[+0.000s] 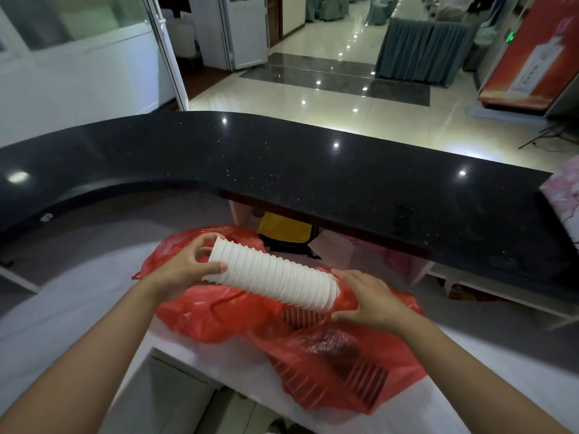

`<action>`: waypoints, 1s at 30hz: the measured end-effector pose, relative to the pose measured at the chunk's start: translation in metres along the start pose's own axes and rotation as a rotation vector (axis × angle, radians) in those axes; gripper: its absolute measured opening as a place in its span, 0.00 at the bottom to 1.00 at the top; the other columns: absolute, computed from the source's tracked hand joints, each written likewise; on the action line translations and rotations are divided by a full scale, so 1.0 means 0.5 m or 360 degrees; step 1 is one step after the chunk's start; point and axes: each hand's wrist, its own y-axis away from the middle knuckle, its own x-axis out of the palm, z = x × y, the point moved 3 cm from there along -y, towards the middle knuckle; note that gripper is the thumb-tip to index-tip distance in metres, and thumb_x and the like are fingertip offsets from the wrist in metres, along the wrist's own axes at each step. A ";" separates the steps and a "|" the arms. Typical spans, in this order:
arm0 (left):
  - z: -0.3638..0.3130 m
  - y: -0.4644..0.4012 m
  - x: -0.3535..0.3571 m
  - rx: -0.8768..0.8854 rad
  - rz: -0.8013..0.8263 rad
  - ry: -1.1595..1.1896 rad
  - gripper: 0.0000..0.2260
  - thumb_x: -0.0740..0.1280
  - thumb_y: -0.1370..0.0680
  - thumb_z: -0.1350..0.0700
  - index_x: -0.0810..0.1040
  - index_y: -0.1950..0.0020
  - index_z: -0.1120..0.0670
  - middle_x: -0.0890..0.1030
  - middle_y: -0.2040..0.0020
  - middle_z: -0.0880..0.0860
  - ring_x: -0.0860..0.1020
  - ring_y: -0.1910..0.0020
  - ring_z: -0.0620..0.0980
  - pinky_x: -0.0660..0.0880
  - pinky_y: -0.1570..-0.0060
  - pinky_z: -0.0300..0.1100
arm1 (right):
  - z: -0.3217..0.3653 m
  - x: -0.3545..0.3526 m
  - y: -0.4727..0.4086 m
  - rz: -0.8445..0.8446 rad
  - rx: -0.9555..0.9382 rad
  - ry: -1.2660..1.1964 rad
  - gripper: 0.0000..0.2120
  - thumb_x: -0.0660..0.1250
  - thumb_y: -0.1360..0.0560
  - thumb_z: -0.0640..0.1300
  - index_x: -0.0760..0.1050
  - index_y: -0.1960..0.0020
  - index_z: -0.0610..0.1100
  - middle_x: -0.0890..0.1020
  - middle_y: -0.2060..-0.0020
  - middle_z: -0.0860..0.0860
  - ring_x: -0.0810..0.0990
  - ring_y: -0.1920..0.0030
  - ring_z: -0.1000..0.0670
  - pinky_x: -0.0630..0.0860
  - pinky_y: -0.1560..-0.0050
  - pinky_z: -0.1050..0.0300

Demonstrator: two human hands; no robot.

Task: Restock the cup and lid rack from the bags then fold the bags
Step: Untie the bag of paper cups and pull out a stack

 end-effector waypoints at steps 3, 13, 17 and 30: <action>0.007 0.027 -0.042 -0.0028 -0.0100 0.0079 0.35 0.84 0.38 0.51 0.75 0.34 0.41 0.75 0.35 0.57 0.80 0.39 0.62 0.82 0.52 0.55 | 0.027 -0.004 -0.025 -0.0050 -0.0046 0.0014 0.47 0.67 0.34 0.74 0.50 0.21 0.64 0.60 0.22 0.57 0.58 0.23 0.51 0.55 0.22 0.44; 0.071 0.167 -0.183 -0.0045 -0.0351 0.0450 0.33 0.82 0.39 0.52 0.77 0.35 0.45 0.74 0.34 0.59 0.79 0.39 0.64 0.81 0.48 0.60 | 0.138 0.013 -0.138 -0.0080 0.0057 -0.0520 0.54 0.72 0.36 0.72 0.52 0.19 0.55 0.63 0.22 0.54 0.64 0.24 0.50 0.66 0.26 0.50; 0.110 0.238 -0.231 0.0001 -0.0498 0.0593 0.33 0.81 0.38 0.52 0.76 0.34 0.46 0.73 0.33 0.60 0.81 0.41 0.63 0.81 0.48 0.60 | 0.190 0.018 -0.175 -0.0164 0.0301 -0.1291 0.48 0.70 0.35 0.74 0.58 0.22 0.58 0.67 0.26 0.51 0.75 0.33 0.47 0.81 0.42 0.46; 0.213 0.476 -0.161 0.0045 -0.0793 0.0803 0.31 0.81 0.31 0.52 0.74 0.31 0.47 0.77 0.34 0.58 0.81 0.40 0.58 0.81 0.46 0.54 | 0.442 0.023 -0.207 -0.0052 0.0281 -0.2793 0.28 0.74 0.28 0.55 0.72 0.32 0.48 0.80 0.39 0.44 0.81 0.42 0.44 0.83 0.54 0.48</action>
